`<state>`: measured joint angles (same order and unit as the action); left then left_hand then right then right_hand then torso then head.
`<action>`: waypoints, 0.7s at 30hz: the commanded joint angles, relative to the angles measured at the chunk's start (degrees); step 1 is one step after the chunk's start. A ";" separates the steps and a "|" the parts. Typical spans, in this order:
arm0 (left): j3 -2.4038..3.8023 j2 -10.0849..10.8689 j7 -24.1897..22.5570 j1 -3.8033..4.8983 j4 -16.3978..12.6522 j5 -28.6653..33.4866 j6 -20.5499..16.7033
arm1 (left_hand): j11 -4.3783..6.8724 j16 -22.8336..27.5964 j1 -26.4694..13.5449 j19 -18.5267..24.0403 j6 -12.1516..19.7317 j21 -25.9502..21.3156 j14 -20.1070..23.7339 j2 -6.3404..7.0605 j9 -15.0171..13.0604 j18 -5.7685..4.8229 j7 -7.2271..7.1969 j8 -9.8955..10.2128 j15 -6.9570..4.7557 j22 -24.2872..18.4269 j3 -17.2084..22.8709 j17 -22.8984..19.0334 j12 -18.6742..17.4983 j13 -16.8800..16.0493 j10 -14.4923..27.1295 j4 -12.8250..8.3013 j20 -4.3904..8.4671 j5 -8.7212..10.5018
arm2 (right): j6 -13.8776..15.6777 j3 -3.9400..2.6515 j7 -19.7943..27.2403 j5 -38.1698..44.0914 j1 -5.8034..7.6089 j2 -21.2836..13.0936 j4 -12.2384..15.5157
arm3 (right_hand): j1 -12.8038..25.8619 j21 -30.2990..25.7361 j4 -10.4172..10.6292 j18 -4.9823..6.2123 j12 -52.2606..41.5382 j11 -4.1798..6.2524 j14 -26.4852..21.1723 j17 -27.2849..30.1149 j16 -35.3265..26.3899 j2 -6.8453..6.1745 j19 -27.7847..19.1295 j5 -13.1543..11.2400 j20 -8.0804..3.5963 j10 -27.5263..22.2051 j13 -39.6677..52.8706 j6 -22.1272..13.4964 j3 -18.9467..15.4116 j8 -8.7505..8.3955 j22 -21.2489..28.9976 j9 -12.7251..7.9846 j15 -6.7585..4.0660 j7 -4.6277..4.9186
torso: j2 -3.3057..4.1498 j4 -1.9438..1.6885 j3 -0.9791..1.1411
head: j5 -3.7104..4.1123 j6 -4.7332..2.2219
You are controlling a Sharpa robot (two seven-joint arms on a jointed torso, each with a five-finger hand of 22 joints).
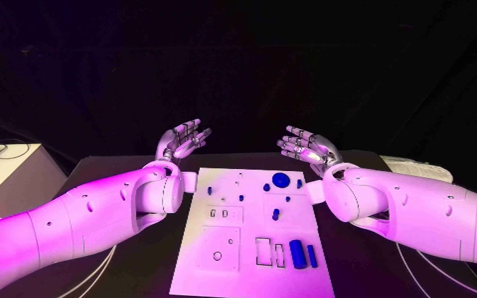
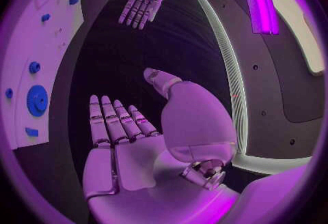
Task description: Assemble the parts on the task board
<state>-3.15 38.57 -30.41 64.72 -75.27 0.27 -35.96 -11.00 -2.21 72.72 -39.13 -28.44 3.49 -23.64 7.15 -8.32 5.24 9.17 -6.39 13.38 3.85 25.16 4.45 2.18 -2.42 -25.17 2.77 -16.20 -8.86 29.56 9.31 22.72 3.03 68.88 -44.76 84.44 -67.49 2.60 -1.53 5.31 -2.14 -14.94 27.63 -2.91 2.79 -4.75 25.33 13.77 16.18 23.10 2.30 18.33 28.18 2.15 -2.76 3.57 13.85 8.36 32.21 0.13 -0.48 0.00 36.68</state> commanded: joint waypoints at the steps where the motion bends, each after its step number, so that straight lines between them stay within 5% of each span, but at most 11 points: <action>1: 0.01 -0.27 -2.02 0.11 0.10 -0.34 3.86 | -1.19 -0.71 2.60 -1.29 -1.90 0.61 -2.78 -0.07 -0.29 0.97 4.75 -0.58 0.57 0.22 0.51 0.38 0.58 -0.29 -3.13 0.28 -0.34 -0.44 | -8.09 0.47 -3.29 3.11 0.62 0.01 -0.49 | -4.55 2.17 -1.88 2.20 -1.21 0.14 10.66 -1.40 2.13 -0.09 7.77 -1.72 0.37 8.79 0.65 7.00 1.32 1.76 -0.99 1.24 -0.69 8.66 | 0.02 0.00 -0.01 | 0.01 0.01; 4: 0.01 -0.27 -2.02 0.11 0.10 -0.34 3.86 | -2.47 -2.02 2.84 -1.96 -3.25 1.09 -9.15 -0.32 -0.34 1.55 5.58 -0.81 -0.31 0.42 -0.03 1.35 0.84 -0.48 -6.68 0.74 -0.29 -0.40 | -8.74 0.75 -3.57 3.29 0.89 0.00 -0.66 | -5.99 6.09 -2.85 3.93 -2.09 0.99 20.05 -2.62 4.25 -0.33 19.78 -2.45 0.17 16.94 1.10 12.84 1.41 3.29 -2.64 2.30 -2.18 8.16 | 0.02 0.00 -0.01 | 0.01 0.01; 5: -0.01 1.91 -1.70 0.06 -1.76 -1.10 7.24 | -2.69 -2.85 3.08 -2.37 -4.16 1.34 -12.52 -0.32 -0.45 1.83 5.74 -1.02 -0.55 0.52 -0.16 1.89 1.06 -0.62 -8.82 0.74 -0.29 -0.35 | -6.83 0.74 -3.64 20.71 1.90 -1.01 -2.24 | -6.60 7.48 -3.24 4.62 -2.76 1.59 22.36 -2.94 4.98 -0.48 22.50 -2.95 0.05 21.96 1.39 16.00 1.35 4.15 -3.09 2.88 -2.94 7.85 | 0.85 -0.03 -0.22 | 0.17 0.90; 6: -0.01 2.30 -1.63 0.06 -2.16 -1.33 7.41 | -2.89 -4.51 3.69 -3.54 -5.65 2.05 -19.07 -0.17 -0.59 2.43 5.95 -1.33 -0.91 0.77 -0.37 2.99 1.23 -0.76 -12.13 0.48 -0.27 -0.26 | -6.66 0.74 -3.85 22.26 2.04 -1.07 -2.42 | -7.20 8.25 -3.59 5.02 -3.22 2.10 24.03 -3.14 5.47 -0.61 24.19 -3.62 -0.23 26.14 1.55 19.37 1.26 5.05 -3.25 3.48 -3.48 7.39 | 0.90 -0.04 -0.21 | 0.25 0.91; 7: -0.01 2.62 -1.58 0.06 -2.48 -1.49 7.52 | -2.89 -4.68 3.74 -3.65 -5.78 2.12 -19.71 -0.16 -0.60 2.49 5.96 -1.36 -0.96 0.80 -0.39 3.10 1.23 -0.76 -12.37 0.45 -0.27 -0.26 | -6.53 0.74 -4.06 23.52 2.15 -1.12 -2.54 | -7.20 8.25 -3.59 5.02 -3.22 2.10 24.03 -3.14 5.47 -0.61 24.19 -3.62 -0.23 26.14 1.55 19.37 1.26 5.05 -3.25 3.48 -3.48 7.39 | 1.13 -0.03 -0.19 | 0.28 0.69; 9: -0.01 3.90 -1.35 0.08 -3.87 -2.13 7.86 | -2.25 -7.45 5.01 -7.20 -10.21 4.43 -23.91 0.15 -1.19 4.06 5.61 -2.39 -2.16 1.69 -1.05 4.26 1.94 -1.25 -20.88 -0.09 -0.14 -0.16 | -6.10 0.72 -5.22 28.82 2.63 -1.29 -2.93 | -8.34 10.54 -4.21 5.23 -4.20 3.65 28.90 -3.83 7.30 -0.59 28.29 -3.67 -1.90 31.31 1.55 29.31 1.42 7.92 -4.04 5.23 -5.30 5.98 | 1.87 -0.06 -0.10 | 0.29 0.13; 10: -0.01 4.28 -1.27 0.09 -4.28 -2.35 7.92 | -2.21 -7.60 5.09 -7.38 -10.61 4.56 -24.09 0.15 -1.26 4.14 5.58 -2.50 -2.22 1.74 -1.07 4.32 2.04 -1.29 -21.59 -0.14 -0.13 -0.16 | -5.97 0.72 -5.63 30.37 2.76 -1.35 -3.01 | -8.38 10.79 -4.23 5.17 -4.11 3.79 29.33 -3.84 7.39 -0.61 28.67 -3.60 -2.15 31.78 1.45 29.68 1.44 7.99 -4.13 5.24 -5.46 5.85 | 1.93 -0.06 -0.10 | 0.27 0.12; 12: 0.00 5.47 -1.05 0.13 -5.70 -3.17 7.80 | -0.65 -10.50 6.03 -10.73 -17.39 6.93 -28.64 0.28 -2.46 5.23 4.61 -4.78 -3.88 2.75 -1.00 5.72 3.67 -1.55 -26.78 -0.70 0.37 -0.13 | -5.58 0.69 -7.37 35.60 3.20 -1.58 -3.13 | -8.81 13.29 -4.51 5.00 -3.96 4.97 33.35 -4.36 8.61 -0.83 31.58 -3.92 -3.80 35.68 1.35 32.61 1.30 8.75 -5.29 5.46 -6.99 4.82 | 2.55 -0.12 -0.05 | 0.24 0.09; 15: 0.07 7.19 -0.67 0.18 -7.87 -4.48 7.19 | 0.85 -13.00 7.09 -14.46 -19.62 10.55 -33.16 0.57 -2.42 5.26 3.44 -5.75 -5.63 4.52 0.23 7.80 4.27 -1.52 -31.15 -1.53 2.29 -0.61 | -4.86 0.56 -9.62 42.74 3.77 -1.98 -2.96 | -8.88 16.19 -4.51 4.81 -3.27 5.80 36.76 -5.12 9.56 -1.15 33.40 -5.04 -5.18 38.43 1.38 34.13 0.76 8.75 -6.92 5.37 -8.06 4.27 | 3.31 -0.25 0.07 | 0.22 0.00; 16: 0.11 7.70 -0.55 0.20 -8.50 -4.78 7.07 | 1.26 -13.67 7.27 -15.17 -20.42 11.84 -34.46 0.73 -2.44 5.18 3.17 -6.11 -6.18 5.26 1.18 8.58 4.28 -1.51 -32.53 -1.83 2.92 -0.78 | -4.49 0.50 -10.43 45.33 4.02 -2.14 -2.83 | -9.21 19.11 -4.65 4.99 -4.16 6.92 40.70 -6.37 11.51 -1.15 35.66 -6.04 -6.26 42.00 1.86 36.06 0.01 9.46 -8.59 5.63 -9.58 3.43 | 3.66 -0.29 0.11 | 0.20 -0.17; 21: 0.34 10.55 0.54 0.55 -12.17 -6.09 6.90 | 2.94 -18.54 6.57 -17.49 -22.92 20.27 -41.21 1.88 -2.86 4.88 2.22 -7.10 -8.89 10.72 3.42 13.66 4.24 -1.73 -38.72 -2.84 5.92 -1.02 | -3.46 0.33 -14.49 56.54 5.33 -2.67 -2.11 | -9.58 32.62 -4.96 4.79 -2.83 9.40 49.92 -13.46 17.56 -2.29 37.91 -5.84 -9.80 49.04 2.53 40.00 -0.82 9.50 -17.80 5.91 -12.94 1.48 | 5.24 -0.52 0.21 | 0.55 -0.04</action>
<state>-2.89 48.78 -30.45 65.07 -86.50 -3.13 -30.42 -8.32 -19.94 79.38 -56.50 -50.98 22.40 -63.92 8.46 -11.09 9.74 11.48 -13.31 4.84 13.68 28.20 17.30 6.33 -4.14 -63.04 0.04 -10.82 -9.77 25.03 9.68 13.01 45.67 73.98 -47.36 82.02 -75.88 21.72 -6.02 8.88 -5.48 -8.75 65.44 -9.81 13.83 -6.05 57.76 8.86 10.37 61.78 4.06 51.33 28.40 10.63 -11.92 8.75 5.12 12.08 36.10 -0.20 -0.37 0.37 36.58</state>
